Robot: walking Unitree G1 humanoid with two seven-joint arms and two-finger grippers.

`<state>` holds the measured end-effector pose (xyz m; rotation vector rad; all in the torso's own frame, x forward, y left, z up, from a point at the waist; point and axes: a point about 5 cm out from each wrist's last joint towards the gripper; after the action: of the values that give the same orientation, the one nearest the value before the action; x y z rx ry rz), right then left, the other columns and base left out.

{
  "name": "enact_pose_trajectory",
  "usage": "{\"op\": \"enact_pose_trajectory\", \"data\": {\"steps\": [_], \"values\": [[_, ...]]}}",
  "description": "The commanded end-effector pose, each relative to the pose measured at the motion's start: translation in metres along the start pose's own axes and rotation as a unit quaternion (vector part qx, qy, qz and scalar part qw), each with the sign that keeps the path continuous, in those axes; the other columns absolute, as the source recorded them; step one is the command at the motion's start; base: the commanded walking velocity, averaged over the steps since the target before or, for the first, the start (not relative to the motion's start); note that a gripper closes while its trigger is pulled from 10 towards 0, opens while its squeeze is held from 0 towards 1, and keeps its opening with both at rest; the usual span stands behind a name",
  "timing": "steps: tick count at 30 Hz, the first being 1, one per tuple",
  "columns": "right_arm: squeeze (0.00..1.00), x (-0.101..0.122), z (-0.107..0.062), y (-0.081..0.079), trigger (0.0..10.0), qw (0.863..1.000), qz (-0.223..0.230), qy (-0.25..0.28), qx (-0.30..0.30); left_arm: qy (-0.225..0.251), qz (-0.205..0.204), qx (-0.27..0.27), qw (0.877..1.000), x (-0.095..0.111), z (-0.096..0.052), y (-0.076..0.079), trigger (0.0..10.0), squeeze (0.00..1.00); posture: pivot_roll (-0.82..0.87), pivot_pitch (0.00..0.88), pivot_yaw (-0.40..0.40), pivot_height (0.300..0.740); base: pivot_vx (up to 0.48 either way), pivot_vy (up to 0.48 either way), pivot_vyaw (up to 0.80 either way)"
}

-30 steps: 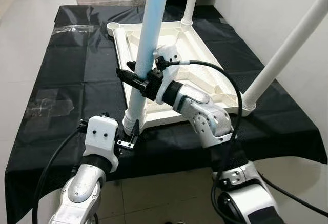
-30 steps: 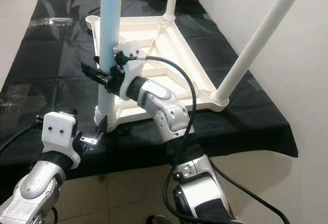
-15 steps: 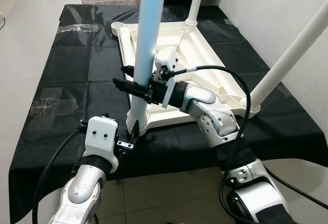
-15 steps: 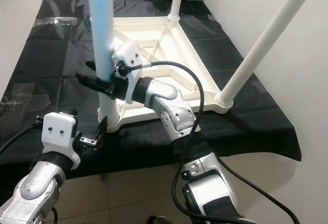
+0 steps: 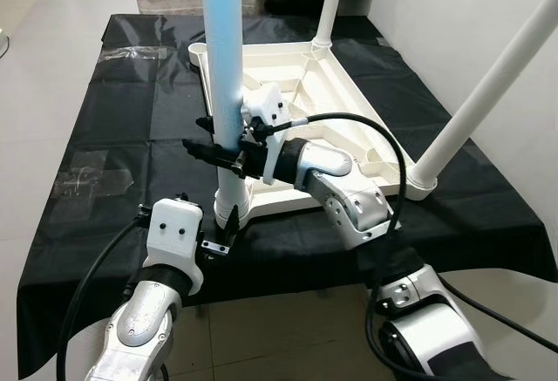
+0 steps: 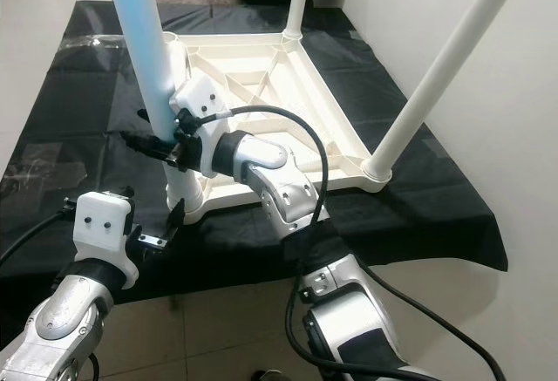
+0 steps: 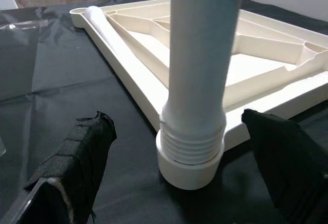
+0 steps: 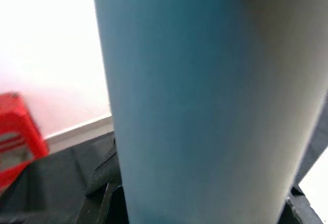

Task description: Building children table

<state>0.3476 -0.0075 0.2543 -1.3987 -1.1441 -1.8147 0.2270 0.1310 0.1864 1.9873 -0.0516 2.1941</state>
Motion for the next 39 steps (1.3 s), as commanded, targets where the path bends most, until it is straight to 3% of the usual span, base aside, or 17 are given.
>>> {"op": "enact_pose_trajectory", "data": {"steps": [1, 8, 16, 25, 28, 29, 39], "values": [[0.0, -0.051, -0.007, -0.006, 10.0, 0.992, 0.064, -0.104, -0.019, -0.007, 0.002, 0.003, 1.0, -0.002, -0.002, 0.0, 10.0, 0.0, 0.1, 0.184, -0.111, 0.74, 0.0, 0.0, 0.0], [0.0, -0.061, -0.014, 0.008, 10.0, 0.982, 0.085, -0.123, -0.119, -0.006, 0.002, 0.004, 1.0, -0.002, -0.002, -0.001, 10.0, 0.0, 0.1, 0.187, -0.109, 0.74, 0.0, 0.0, 0.0], [0.0, -0.062, -0.018, 0.004, 10.0, 0.98, 0.091, -0.12, -0.134, -0.006, 0.003, 0.005, 1.0, -0.002, -0.001, -0.002, 10.0, 0.0, 0.1, 0.188, -0.108, 0.74, 0.0, 0.0, 0.0], [0.0, -0.058, -0.02, 0.003, 10.0, 0.976, 0.05, -0.108, -0.185, -0.005, 0.002, 0.004, 1.0, -0.002, -0.001, -0.002, 10.0, 0.0, 0.1, 0.191, -0.107, 0.74, 0.0, 0.0, 0.0], [0.0, -0.058, -0.022, 0.006, 10.0, 0.965, 0.042, -0.116, -0.229, -0.005, 0.002, 0.005, 1.0, -0.002, -0.001, -0.002, 10.0, 0.0, 0.1, 0.193, -0.107, 0.74, 0.0, 0.0, 0.0], [0.0, -0.06, -0.026, 0.009, 10.0, 0.953, 0.042, -0.123, -0.274, -0.006, 0.002, 0.005, 1.0, -0.002, -0.001, -0.002, 10.0, 0.0, 0.1, 0.194, -0.109, 0.74, 0.0, 0.0, 0.0], [0.0, -0.063, -0.03, 0.009, 10.0, 0.941, 0.01, -0.143, -0.306, -0.006, 0.001, 0.005, 1.0, -0.003, -0.001, -0.001, 10.0, 0.0, 0.1, 0.191, -0.106, 0.74, 0.0, 0.0, 0.0]]}}
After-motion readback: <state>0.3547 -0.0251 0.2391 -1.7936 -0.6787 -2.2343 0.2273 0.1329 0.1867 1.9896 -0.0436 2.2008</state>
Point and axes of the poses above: a point about 5 cm out from each wrist's last joint towards the gripper, its own z axis pointing out of the wrist towards the gripper, its own x axis along the axis of the wrist's last joint, y = z × x, and after that the axes turned 11 degrees about -z, right-handed
